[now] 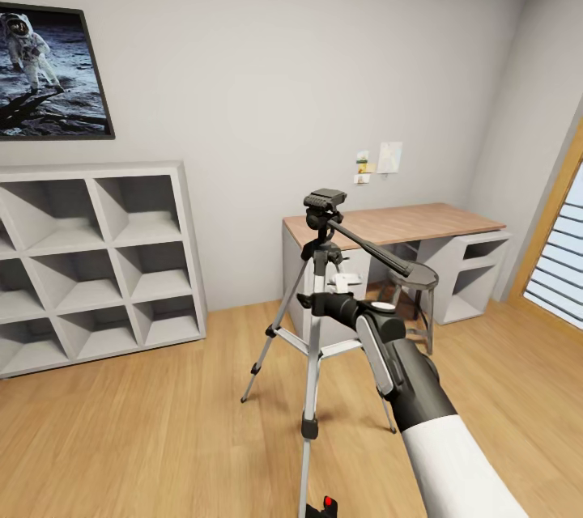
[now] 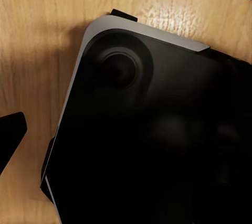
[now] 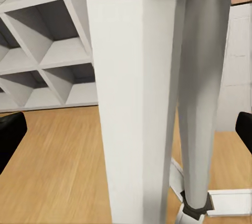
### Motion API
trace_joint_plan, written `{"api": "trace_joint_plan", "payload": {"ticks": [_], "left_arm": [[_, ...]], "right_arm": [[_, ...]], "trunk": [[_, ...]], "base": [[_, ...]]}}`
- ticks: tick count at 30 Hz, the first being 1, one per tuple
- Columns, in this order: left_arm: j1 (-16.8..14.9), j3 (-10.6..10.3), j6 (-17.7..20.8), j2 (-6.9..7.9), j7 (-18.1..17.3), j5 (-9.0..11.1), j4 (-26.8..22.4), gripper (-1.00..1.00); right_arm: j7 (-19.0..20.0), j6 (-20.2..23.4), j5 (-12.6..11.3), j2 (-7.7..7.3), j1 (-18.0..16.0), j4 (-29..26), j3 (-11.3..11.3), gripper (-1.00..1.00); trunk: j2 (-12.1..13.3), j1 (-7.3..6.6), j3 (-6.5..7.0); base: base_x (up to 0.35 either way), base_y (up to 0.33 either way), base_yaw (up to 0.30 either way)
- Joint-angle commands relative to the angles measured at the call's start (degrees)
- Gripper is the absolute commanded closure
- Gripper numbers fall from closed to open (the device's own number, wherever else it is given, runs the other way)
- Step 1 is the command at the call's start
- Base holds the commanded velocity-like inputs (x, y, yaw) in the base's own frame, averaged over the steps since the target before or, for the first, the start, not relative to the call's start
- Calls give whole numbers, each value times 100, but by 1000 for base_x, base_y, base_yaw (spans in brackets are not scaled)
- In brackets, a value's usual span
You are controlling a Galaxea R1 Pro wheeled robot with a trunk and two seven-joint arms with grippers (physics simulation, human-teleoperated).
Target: Attach the digital camera to the camera tripod in the bedroom.
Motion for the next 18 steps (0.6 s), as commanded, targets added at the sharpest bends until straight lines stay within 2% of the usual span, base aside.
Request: {"api": "trace_joint_plan", "payload": {"ticks": [1, 9, 12, 13, 18], "left_arm": [[1, 3, -11, -1, 1, 23, -6, -100], [1, 3, -11, -1, 1, 23, -6, -100], [1, 3, -11, -1, 1, 22, -6, -100], [1, 3, -11, -1, 1, 24, -6, -100], [1, 3, -11, -1, 1, 24, -6, -100]], "right_arm": [[-5, -2, 28, 0, -3, 10, -3, -100], [-19, -270, 422, 11, -3, 115, -8, -100], [-20, -434, 485, 13, -3, 261, -10, -100], [-21, -692, 543, 9, -3, 543, -11, -100], [-21, -830, 575, 7, -3, 686, -11, -100]], "trunk": [[-3, 0, -6], [-3, 0, -6], [-3, 0, -6], [-3, 0, -6], [-3, 0, -6]], "base": [[0, 0, 0], [0, 0, 0], [0, 0, 0], [0, 0, 0], [0, 0, 0]]}}
